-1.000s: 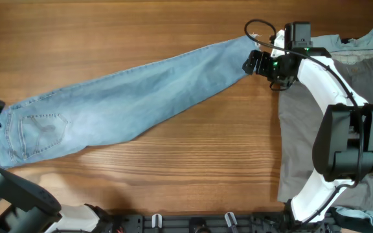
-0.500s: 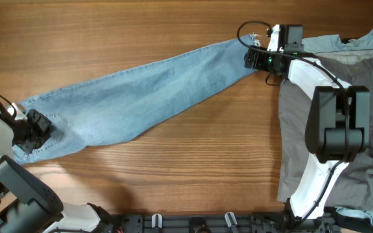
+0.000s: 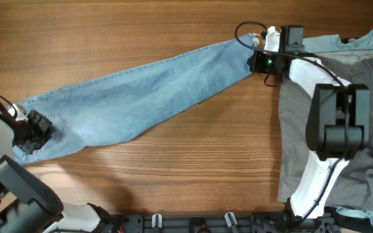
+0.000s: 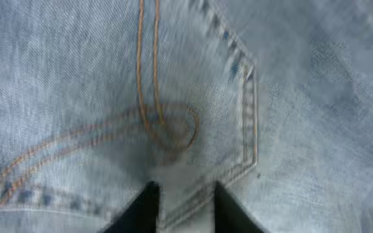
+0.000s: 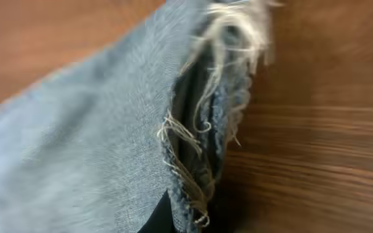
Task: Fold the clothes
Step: 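Fold the leg hems over toward the waistband with the right gripper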
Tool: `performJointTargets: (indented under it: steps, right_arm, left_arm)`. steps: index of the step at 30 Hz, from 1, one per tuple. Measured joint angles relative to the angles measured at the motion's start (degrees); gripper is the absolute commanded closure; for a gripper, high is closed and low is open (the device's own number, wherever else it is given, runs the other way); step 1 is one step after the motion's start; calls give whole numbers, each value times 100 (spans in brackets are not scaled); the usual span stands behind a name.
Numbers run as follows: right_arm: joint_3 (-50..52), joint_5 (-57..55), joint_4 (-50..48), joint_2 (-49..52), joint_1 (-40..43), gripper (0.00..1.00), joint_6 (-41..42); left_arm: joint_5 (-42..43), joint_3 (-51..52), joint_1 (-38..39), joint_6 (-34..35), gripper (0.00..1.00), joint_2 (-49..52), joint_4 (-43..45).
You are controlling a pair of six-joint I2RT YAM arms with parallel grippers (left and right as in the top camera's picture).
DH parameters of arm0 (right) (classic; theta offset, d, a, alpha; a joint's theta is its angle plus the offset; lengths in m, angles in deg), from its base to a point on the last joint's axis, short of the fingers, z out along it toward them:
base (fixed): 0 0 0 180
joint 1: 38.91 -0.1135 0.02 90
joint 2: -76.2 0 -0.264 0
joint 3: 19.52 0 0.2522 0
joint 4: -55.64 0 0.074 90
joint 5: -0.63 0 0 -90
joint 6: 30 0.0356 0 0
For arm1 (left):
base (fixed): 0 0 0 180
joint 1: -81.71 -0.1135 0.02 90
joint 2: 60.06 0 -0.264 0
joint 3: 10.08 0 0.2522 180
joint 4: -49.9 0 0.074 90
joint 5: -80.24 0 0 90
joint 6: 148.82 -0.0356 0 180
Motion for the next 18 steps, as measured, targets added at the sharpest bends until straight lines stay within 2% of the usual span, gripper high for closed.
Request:
performJointTargets:
  steps: [1, 3, 8, 11, 15, 18]
  right_arm:
    - [-2, 31, 70, -175, 59, 96, 59]
    - [-131, 66, 339, -684, 299, 96, 133]
    - [-1005, 22, 601, -1799, 1239, 96, 177]
    - [-1429, -33, 804, -2223, 1388, 96, 203]
    - [-1615, 24, 1305, -2636, 966, 96, 236]
    - [-1617, 76, 2031, -2656, -50, 96, 254]
  left_arm:
    - [2, -55, 0, 20, 48, 0, -136]
    - [2, -284, 0, -17, 44, 0, -455]
    - [85, -1379, -2, -17, 40, -68, -1191]
    - [173, -1665, -2, -17, 36, -177, -1419]
    - [221, -1762, -2, -17, 35, -308, -1556]
    - [234, -1762, -2, -17, 34, -310, -1591]
